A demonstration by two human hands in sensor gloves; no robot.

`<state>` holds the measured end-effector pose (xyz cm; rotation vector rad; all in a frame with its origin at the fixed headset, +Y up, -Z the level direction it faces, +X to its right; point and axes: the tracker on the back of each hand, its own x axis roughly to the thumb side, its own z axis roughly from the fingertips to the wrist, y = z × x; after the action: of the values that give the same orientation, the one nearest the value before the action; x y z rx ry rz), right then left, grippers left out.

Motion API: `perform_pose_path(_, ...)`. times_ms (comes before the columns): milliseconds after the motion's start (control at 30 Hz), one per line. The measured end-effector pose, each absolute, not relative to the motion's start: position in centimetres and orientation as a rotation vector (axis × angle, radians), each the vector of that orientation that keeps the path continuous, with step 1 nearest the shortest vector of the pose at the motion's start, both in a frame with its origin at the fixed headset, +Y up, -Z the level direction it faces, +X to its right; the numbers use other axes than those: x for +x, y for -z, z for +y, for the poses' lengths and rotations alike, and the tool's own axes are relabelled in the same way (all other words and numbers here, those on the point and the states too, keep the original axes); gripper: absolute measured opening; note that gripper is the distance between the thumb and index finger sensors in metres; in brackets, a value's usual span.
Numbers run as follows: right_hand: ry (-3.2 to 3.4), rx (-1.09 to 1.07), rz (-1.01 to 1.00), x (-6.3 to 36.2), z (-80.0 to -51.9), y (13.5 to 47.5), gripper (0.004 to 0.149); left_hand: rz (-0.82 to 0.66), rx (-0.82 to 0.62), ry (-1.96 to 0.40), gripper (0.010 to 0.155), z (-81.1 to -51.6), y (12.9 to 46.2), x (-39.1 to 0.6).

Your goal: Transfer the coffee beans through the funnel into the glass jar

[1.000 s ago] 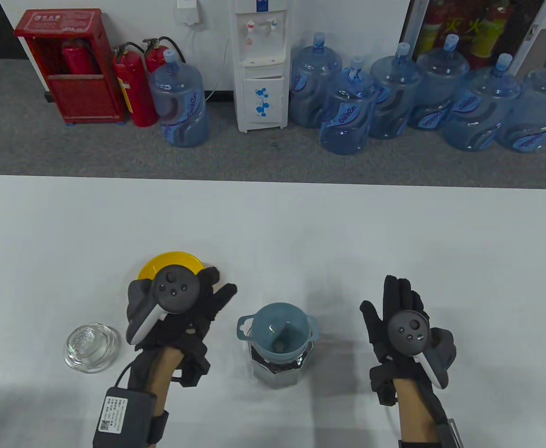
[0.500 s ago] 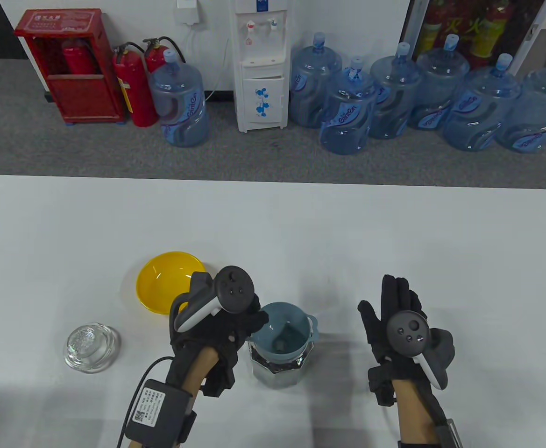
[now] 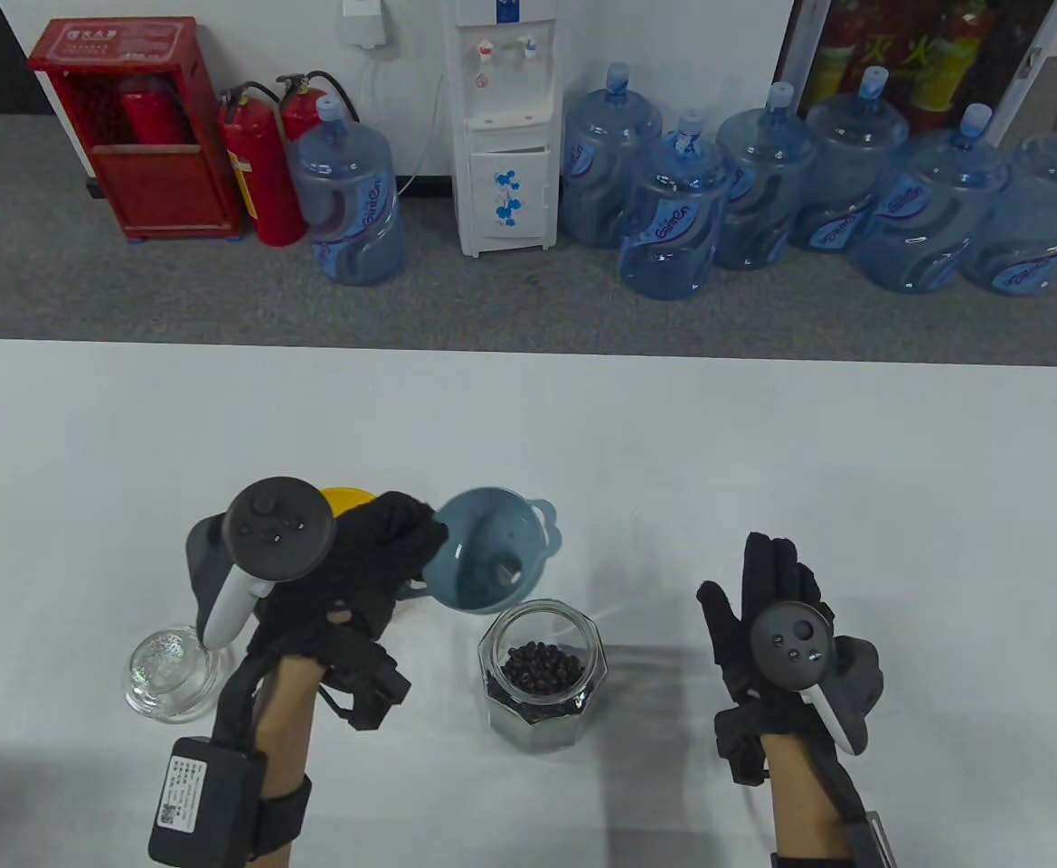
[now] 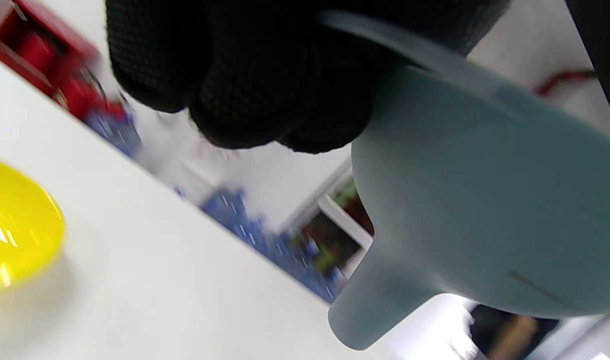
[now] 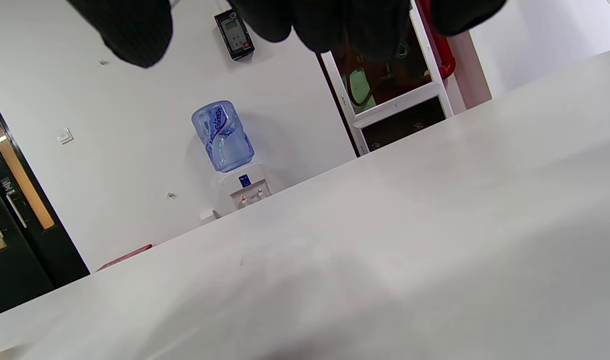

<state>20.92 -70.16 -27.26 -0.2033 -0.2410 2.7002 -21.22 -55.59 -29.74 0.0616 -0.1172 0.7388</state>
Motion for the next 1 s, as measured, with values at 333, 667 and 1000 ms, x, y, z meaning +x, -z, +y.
perform_pose_path(333,-2.749,-0.176,-0.201,20.0,-70.7,27.6,0.077,0.267,0.218,-0.345,0.034,-63.5,32.9,-25.9)
perform_pose_path(667,-2.753,-0.190,-0.193,20.3,-70.9,27.8,0.077,0.325,0.193,-0.126,0.035,-68.6,34.4,-27.8)
perform_pose_path(1000,-2.762,-0.193,-0.184,20.3,-71.0,27.8,0.077,0.293,0.193,-0.012,0.040,-69.4,34.1,-27.6)
